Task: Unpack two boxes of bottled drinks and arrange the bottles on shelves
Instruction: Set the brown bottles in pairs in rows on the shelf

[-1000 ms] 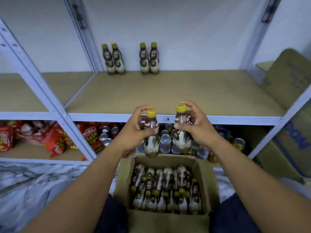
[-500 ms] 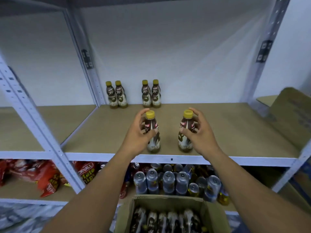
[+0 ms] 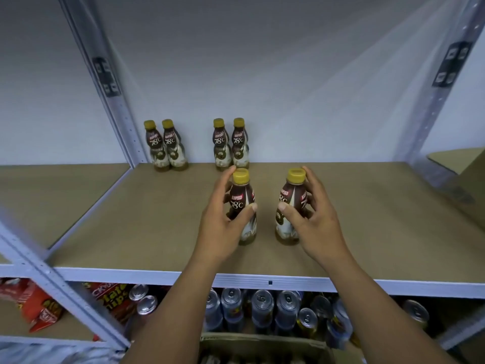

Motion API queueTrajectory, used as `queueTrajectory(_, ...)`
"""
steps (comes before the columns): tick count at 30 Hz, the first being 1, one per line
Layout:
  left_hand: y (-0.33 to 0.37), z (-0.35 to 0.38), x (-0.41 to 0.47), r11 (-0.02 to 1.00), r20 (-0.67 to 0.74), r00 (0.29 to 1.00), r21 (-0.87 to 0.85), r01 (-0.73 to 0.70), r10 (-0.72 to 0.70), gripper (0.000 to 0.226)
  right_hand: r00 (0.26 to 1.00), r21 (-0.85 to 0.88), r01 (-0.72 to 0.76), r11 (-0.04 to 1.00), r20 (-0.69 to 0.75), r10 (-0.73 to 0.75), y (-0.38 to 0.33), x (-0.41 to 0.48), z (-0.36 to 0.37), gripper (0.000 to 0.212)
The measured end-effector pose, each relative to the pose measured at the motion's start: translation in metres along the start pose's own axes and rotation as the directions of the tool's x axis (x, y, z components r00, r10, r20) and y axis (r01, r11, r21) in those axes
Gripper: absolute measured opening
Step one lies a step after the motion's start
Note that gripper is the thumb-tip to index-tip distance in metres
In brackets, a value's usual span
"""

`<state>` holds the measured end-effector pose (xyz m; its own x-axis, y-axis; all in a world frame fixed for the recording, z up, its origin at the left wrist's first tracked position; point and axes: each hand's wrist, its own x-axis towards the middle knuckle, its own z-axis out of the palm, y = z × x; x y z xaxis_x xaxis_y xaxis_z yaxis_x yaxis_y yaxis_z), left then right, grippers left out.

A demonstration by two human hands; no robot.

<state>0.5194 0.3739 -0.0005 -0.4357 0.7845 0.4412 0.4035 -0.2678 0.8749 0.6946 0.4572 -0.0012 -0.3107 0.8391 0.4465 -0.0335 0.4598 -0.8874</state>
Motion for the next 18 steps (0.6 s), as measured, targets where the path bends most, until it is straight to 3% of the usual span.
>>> queueTrajectory(5,-0.002,0.005,0.002,0.999,-0.065,0.997,-0.021,0.027,-0.028,0.091,0.998,-0.015,-0.034,0.999,-0.047,0.033,0.011,-0.001,0.002,0.085)
queueTrajectory(10,-0.014,0.003,-0.008,0.991,-0.039,0.991,-0.004,0.131,-0.131,0.118,0.988,-0.222,-0.053,0.974,-0.155,0.018,0.022,-0.012,-0.002,0.107)
queueTrajectory(18,-0.023,0.01,-0.016,0.989,-0.149,0.986,0.114,0.098,-0.08,0.116,0.986,-0.366,-0.052,0.929,-0.168,-0.011,0.034,-0.01,0.003,0.101)
